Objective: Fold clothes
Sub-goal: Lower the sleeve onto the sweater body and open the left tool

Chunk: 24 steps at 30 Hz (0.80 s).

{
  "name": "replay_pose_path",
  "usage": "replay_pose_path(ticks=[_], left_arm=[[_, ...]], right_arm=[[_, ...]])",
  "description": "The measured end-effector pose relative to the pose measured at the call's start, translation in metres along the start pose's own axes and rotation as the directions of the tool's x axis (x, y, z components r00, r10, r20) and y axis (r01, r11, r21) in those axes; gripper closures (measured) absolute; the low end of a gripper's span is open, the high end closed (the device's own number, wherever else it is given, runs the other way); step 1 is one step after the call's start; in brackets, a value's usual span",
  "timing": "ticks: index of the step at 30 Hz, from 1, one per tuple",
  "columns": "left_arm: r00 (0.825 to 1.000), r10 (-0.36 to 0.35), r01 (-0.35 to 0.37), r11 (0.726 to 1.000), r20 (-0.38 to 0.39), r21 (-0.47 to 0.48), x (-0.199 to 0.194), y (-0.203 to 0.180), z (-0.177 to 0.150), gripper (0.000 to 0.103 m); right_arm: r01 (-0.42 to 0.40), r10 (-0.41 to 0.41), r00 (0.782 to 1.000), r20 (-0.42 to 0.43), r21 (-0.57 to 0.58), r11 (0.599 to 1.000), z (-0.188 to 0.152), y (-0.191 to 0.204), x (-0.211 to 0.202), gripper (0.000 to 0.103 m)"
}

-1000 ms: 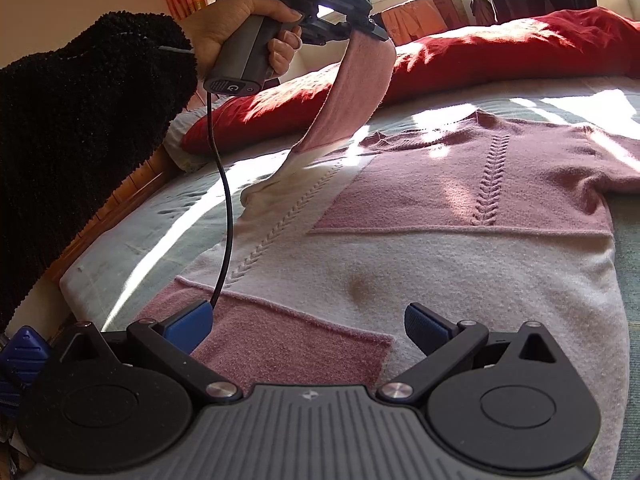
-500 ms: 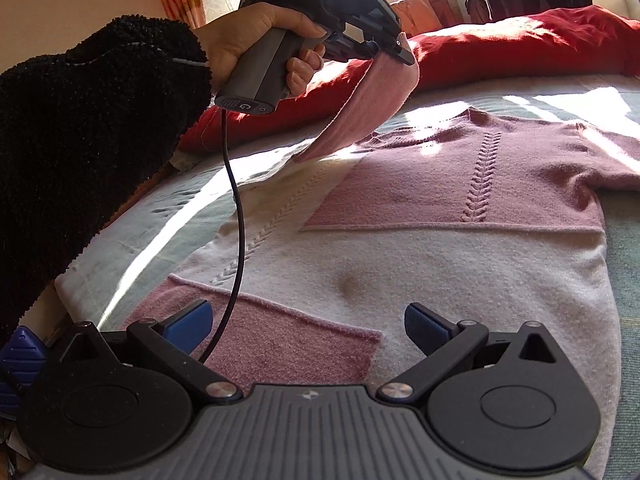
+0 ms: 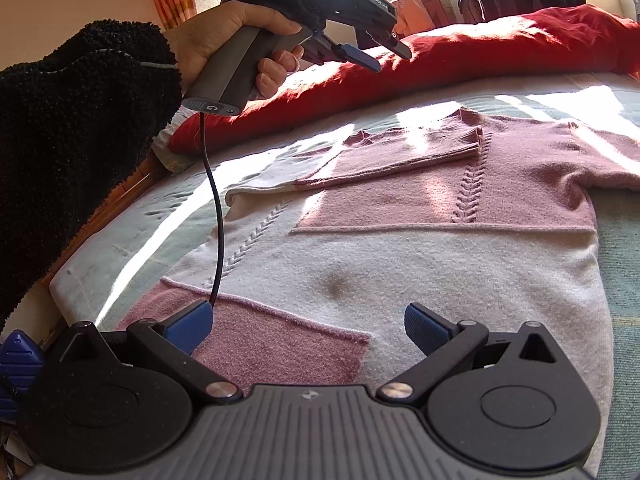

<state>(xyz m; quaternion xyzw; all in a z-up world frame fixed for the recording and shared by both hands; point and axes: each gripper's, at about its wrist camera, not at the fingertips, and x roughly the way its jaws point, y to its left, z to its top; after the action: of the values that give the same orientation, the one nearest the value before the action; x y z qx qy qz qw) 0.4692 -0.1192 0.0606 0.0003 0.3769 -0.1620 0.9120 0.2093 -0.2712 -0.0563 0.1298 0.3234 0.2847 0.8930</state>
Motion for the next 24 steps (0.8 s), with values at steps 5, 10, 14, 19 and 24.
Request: replay_pose_path(ticks=[5, 10, 14, 19, 24], left_arm=[[0.999, 0.04, -0.04, 0.999, 0.005, -0.02, -0.026, 0.031, -0.014, 0.043], [0.999, 0.049, -0.048, 0.994, 0.007, -0.103, -0.049, 0.075, -0.042, 0.036], [1.0, 0.019, -0.018, 0.983, 0.003, -0.182, -0.058, 0.111, -0.073, 0.032], [0.997, -0.07, 0.064, 0.949, -0.009, -0.309, -0.053, 0.146, -0.117, 0.032], [0.997, -0.075, 0.069, 0.935, -0.006, -0.349, -0.04, 0.171, -0.147, 0.032]], right_arm=[[0.011, -0.011, 1.0, -0.008, 0.017, 1.0, 0.001, -0.003, 0.004, 0.0], [0.039, -0.038, 0.999, -0.036, 0.017, 0.999, 0.0, -0.003, 0.016, 0.0], [0.053, -0.052, 0.998, -0.034, 0.023, 0.998, 0.001, -0.001, 0.023, 0.0], [0.051, -0.05, 0.998, -0.035, 0.033, 0.998, 0.005, 0.001, 0.035, 0.0], [0.08, -0.079, 0.996, -0.03, 0.016, 0.997, 0.006, 0.005, 0.045, 0.0]])
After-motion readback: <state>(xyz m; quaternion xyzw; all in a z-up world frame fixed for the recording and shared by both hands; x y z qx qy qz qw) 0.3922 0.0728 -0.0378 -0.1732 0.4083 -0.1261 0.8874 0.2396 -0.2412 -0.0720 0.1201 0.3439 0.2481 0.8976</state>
